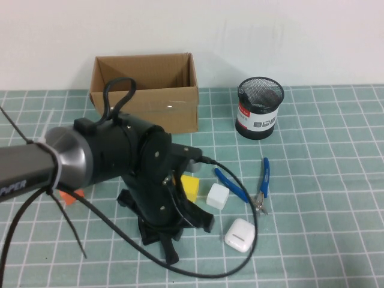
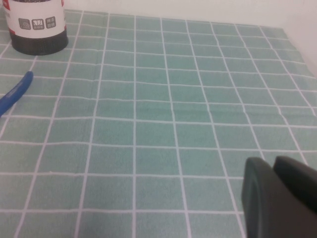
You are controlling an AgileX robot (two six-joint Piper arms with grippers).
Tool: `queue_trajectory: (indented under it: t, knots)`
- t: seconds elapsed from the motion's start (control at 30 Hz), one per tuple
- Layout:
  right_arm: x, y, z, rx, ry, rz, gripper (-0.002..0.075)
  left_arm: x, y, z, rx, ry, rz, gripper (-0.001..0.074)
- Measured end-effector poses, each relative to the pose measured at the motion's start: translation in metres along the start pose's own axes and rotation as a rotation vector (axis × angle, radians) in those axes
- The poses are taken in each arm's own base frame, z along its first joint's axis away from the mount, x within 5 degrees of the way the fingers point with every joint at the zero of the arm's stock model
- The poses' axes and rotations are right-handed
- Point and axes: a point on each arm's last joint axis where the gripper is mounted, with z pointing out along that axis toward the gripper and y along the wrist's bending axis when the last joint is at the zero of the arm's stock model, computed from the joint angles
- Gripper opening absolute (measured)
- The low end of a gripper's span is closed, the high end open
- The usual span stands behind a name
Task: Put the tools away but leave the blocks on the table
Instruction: Pick up the black Screwdriver from the table
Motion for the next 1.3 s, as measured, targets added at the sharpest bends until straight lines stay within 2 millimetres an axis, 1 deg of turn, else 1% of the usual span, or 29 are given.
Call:
queue_trajectory:
  t: [0.1,0.2,0.4,0.6,0.83,1.3]
  knots:
    - [0.000,0.000,0.000,0.000,0.000,0.000,-0.0007,-0.003,0.010,0.009,-0.009,0.017,-0.042,0.0039]
    - [0.000,0.000,0.000,0.000,0.000,0.000,-0.0007,-0.004,0.015,0.014,-0.012,0.021,-0.060,0.0040]
    - [0.000,0.000,0.000,0.000,0.000,0.000,-0.0007,-0.007,0.024,0.019,-0.014,0.014,-0.089,0.0041]
    - [0.000,0.000,0.000,0.000,0.000,0.000,-0.0007,-0.008,0.033,0.021,-0.017,0.008,-0.116,0.0041]
    - [0.000,0.000,0.000,0.000,0.000,0.000,-0.0007,-0.009,0.034,0.034,-0.007,0.024,-0.137,0.0042]
    - [0.000,0.000,0.000,-0.001,0.000,0.002,-0.0007,-0.008,0.036,0.034,-0.028,0.049,-0.121,0.0042]
